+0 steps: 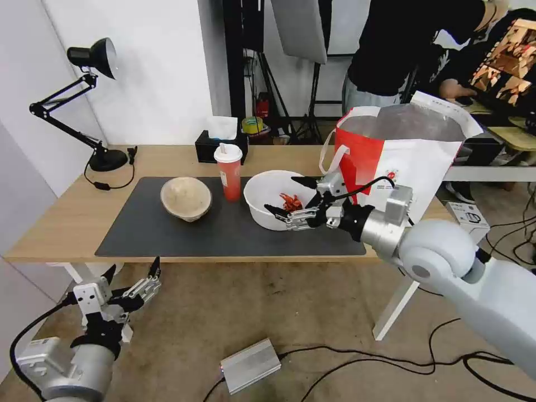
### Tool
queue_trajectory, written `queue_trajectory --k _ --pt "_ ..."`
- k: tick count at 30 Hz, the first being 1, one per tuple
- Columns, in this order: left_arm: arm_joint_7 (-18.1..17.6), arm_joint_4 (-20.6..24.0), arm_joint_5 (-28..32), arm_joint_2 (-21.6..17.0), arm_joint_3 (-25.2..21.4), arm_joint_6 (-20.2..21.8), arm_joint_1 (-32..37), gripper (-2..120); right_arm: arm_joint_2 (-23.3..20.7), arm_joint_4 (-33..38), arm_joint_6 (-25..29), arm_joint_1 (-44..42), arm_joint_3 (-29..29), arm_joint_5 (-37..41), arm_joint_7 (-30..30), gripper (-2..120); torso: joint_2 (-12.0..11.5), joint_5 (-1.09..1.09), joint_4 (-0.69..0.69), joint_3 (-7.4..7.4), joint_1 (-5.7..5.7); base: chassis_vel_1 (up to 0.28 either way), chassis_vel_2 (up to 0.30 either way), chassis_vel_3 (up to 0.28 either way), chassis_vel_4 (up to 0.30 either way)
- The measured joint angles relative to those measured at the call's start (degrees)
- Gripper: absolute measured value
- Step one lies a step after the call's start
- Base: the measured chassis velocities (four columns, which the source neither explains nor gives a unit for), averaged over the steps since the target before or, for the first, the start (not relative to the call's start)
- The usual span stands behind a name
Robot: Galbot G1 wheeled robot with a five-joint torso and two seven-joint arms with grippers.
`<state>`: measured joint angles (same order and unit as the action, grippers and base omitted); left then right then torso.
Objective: Pick up the trash from the table and place it into the takeout bag.
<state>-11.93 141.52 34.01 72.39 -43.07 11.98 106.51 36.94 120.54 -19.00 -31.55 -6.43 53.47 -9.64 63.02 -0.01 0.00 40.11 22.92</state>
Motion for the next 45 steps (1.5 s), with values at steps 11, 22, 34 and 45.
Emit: queue_trajectory --k 11,22,34,45 --pt "0.1 -0.2 0.0 -0.1 0.2 -0.1 -0.5 100 2.1 -3.9 -2.9 5.7 -5.1 -0.2 -0.8 100 0.0 0.0 0.0 0.0 0.0 0.0 0.0 0.0 0.0" --pt "0.2 -0.2 -0.4 0.1 0.3 -0.2 -0.5 100 3.9 -5.9 -9.1 7.8 -6.6 -0.3 -1.0 100 0.0 0.0 0.0 0.0 -0.01 0.0 0.0 0.0 0.0" --pt "0.5 0.1 -2.0 1.2 1.2 -0.3 0.1 100 4.7 -9.2 -15.1 10.6 -7.7 -1.7 -3.9 100 0.0 0.01 0.0 0.0 -0.01 0.0 0.0 0.0 0.0" --pt "0.8 0.3 -3.2 2.6 2.3 -0.3 0.2 100 4.9 -13.1 -15.9 16.1 -10.7 -1.2 -5.7 100 0.0 0.01 -0.01 0.0 -0.01 0.0 0.0 0.0 0.0"
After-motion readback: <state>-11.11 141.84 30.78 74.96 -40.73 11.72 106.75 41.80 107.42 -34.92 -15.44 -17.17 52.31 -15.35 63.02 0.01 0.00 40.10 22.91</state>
